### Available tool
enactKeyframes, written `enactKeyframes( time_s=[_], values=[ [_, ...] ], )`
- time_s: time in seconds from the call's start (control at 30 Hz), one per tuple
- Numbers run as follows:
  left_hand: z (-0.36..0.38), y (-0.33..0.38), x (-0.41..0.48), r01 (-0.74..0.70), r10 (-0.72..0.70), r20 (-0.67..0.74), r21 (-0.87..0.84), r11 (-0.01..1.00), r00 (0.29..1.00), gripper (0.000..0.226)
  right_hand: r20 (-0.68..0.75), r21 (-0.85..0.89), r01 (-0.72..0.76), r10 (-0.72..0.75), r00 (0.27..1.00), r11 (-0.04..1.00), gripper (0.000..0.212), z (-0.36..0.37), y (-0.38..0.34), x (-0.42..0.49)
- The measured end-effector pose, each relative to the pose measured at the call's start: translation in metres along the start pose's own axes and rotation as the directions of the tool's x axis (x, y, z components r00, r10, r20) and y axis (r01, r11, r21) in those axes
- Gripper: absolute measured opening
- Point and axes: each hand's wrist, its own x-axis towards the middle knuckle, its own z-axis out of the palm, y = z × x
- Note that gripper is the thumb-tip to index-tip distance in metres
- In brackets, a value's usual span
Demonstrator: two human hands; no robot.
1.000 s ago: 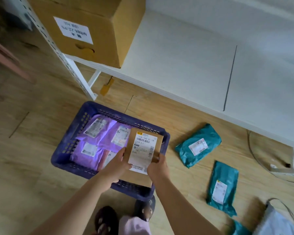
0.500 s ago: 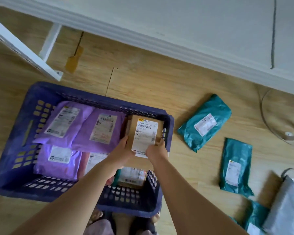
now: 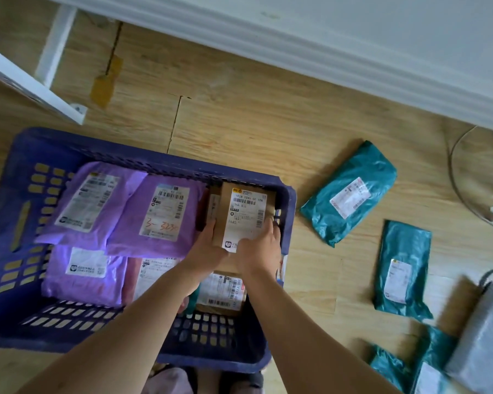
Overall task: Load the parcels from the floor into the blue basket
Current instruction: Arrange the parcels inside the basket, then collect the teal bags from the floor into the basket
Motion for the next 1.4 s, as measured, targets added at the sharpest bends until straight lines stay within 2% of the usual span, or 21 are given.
enactKeyframes(
  time_s=[0.07,0.2,0.33,0.53,0.7,0.87,1.0,1.23,1.4],
  values=[
    [-0.002,0.001,0.0,0.054,-0.055,0.026,0.037,0.998,0.998,0.088,0.007,-0.018,0.063,-0.063,0.998,0.998,0.07,0.0,-0.003,-0.003],
    [-0.007,0.005,-0.007,0.083,-0.087,0.034,0.105,0.991,0.996,0.088,0.076,-0.077,0.045,-0.039,0.996,0.996,0.059,-0.01,-0.006,-0.004],
    [-0.014,0.007,-0.015,0.084,-0.086,0.012,0.114,0.99,0.996,0.085,0.089,-0.057,0.045,-0.04,0.995,0.997,0.06,-0.022,-0.002,-0.009],
    [-0.018,0.022,-0.04,-0.052,0.066,-0.035,0.309,0.95,0.997,0.067,0.091,0.005,0.021,-0.021,0.996,1.0,0.055,-0.041,0.002,-0.027],
    [-0.024,0.049,-0.077,-0.148,0.156,0.016,0.416,0.897,0.988,0.048,0.072,0.034,0.029,-0.031,0.997,0.999,0.044,-0.078,-0.005,-0.051],
    [-0.03,0.075,-0.125,-0.176,0.162,0.076,0.57,0.803,0.984,0.042,0.032,0.07,0.064,-0.067,0.997,0.995,0.031,-0.116,-0.005,-0.095],
    [-0.019,0.104,-0.174,-0.252,0.194,0.163,0.689,0.68,0.968,0.037,0.004,0.102,0.078,-0.079,0.997,0.992,0.027,-0.149,-0.006,-0.135],
    [0.024,0.15,-0.245,-0.411,0.271,0.312,0.762,0.501,0.91,0.037,-0.06,0.242,0.097,-0.085,0.995,0.966,0.028,-0.209,0.004,-0.191],
    [0.076,0.163,-0.28,-0.499,0.294,0.405,0.747,0.44,0.866,0.035,-0.114,0.307,0.08,-0.047,0.992,0.948,0.022,-0.256,0.041,-0.224]
  ],
)
